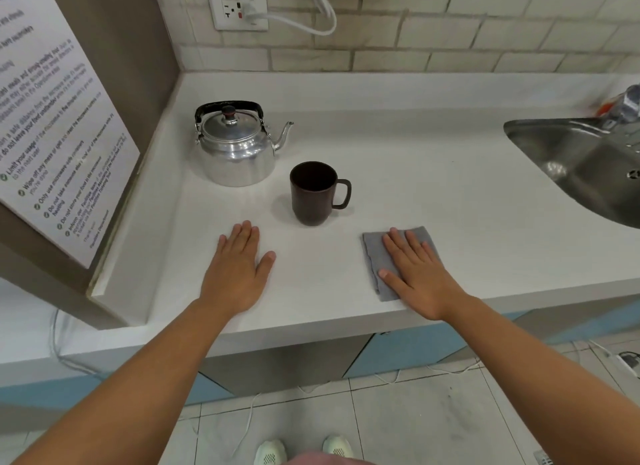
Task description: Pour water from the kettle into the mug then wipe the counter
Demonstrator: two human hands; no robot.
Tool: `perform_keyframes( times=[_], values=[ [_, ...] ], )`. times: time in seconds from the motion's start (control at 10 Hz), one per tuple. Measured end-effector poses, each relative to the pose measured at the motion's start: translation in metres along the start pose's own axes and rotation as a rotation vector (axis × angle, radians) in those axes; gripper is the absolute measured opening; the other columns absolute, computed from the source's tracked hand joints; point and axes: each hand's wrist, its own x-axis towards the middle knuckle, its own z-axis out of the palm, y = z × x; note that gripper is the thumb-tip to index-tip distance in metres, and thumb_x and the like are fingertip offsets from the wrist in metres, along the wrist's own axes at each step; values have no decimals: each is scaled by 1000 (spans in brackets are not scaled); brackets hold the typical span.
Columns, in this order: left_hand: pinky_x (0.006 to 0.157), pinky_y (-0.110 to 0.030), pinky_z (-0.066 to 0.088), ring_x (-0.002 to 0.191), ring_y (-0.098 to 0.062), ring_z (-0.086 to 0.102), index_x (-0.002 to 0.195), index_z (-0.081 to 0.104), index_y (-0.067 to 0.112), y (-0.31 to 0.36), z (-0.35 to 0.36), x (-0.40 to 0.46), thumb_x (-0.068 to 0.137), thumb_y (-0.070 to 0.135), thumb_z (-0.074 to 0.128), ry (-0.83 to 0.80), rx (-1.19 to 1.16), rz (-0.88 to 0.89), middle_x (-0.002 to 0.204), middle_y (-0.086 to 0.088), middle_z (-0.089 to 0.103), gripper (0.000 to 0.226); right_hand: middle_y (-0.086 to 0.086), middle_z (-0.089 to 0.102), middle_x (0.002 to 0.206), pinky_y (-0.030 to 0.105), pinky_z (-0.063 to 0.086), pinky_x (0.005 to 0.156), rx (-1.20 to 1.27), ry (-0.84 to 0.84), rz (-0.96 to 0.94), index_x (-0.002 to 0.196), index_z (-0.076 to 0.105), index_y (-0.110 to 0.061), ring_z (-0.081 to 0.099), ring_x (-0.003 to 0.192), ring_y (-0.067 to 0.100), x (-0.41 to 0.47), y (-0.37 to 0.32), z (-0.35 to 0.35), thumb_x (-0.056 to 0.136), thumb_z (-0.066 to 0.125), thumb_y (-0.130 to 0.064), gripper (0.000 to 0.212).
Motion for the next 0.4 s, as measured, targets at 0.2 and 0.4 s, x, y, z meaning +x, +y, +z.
perform_keyframes(
  times=[0.2, 0.4],
  values=[
    [118, -32, -5, 147, -18, -6, 151, 2, 12, 2, -6, 0, 99, 50, 18, -44, -7, -6, 162, -5, -3, 67, -5, 0, 162, 41, 3, 121, 43, -38, 7, 151, 3, -26, -4, 148, 19, 3, -1, -11, 93, 29, -60, 73],
    [116, -35, 14, 146, -22, 16, 150, 18, 14, 4, -57, 27, 96, 59, 28, -398, 47, -67, 161, -4, 14, 71, 0, 41, 149, 38, 37, 104, -66, -266, 66, 142, 37, -22, 41, 132, 23, 33, -10, -75, 85, 51, -58, 69]
  ],
)
